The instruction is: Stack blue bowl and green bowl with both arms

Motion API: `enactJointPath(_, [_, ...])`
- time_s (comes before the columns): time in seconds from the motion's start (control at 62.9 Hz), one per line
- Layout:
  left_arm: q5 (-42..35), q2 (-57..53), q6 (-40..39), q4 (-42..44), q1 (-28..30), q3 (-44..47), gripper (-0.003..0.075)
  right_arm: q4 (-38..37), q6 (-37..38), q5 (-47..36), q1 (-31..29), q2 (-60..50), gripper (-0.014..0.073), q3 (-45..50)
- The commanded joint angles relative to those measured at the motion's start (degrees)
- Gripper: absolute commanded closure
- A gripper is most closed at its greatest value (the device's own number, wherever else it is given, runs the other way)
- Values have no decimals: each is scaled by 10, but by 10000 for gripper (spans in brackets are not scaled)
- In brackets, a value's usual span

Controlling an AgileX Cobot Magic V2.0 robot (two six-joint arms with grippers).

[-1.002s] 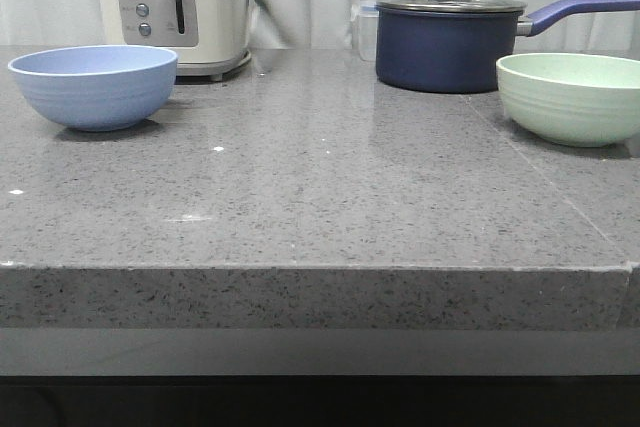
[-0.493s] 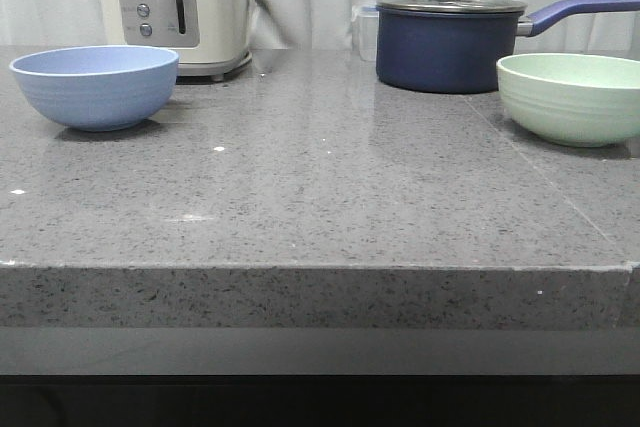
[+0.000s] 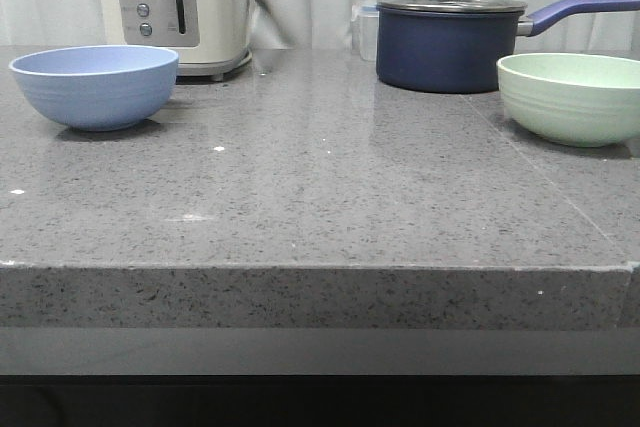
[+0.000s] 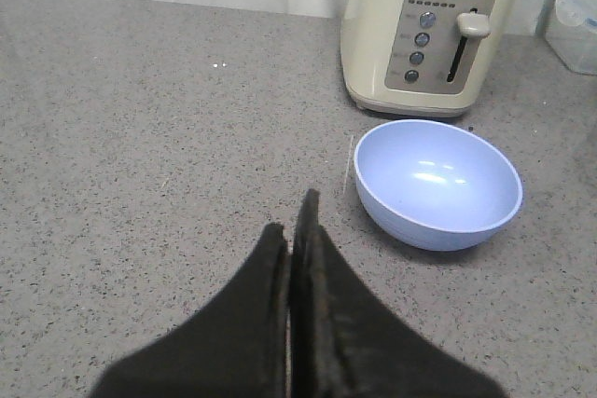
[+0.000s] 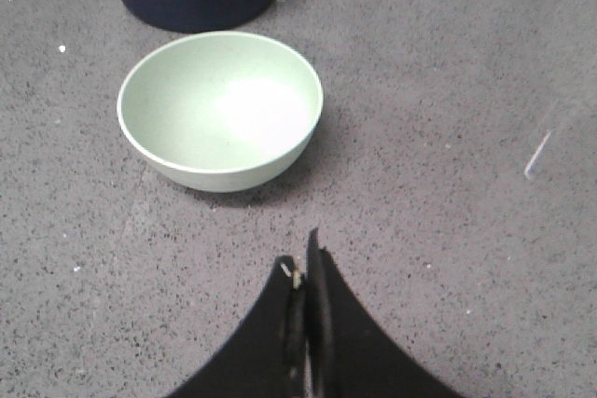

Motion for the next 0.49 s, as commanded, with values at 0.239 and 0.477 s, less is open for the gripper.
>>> enactJointPath(0.239, [-58, 10, -1, 0, -4, -15, 279, -8, -4, -29, -3, 40, 50, -19])
enactJointPath(0.477, [-58, 11, -1, 0, -4, -15, 223, -6, -4, -28, -3, 39, -33, -19])
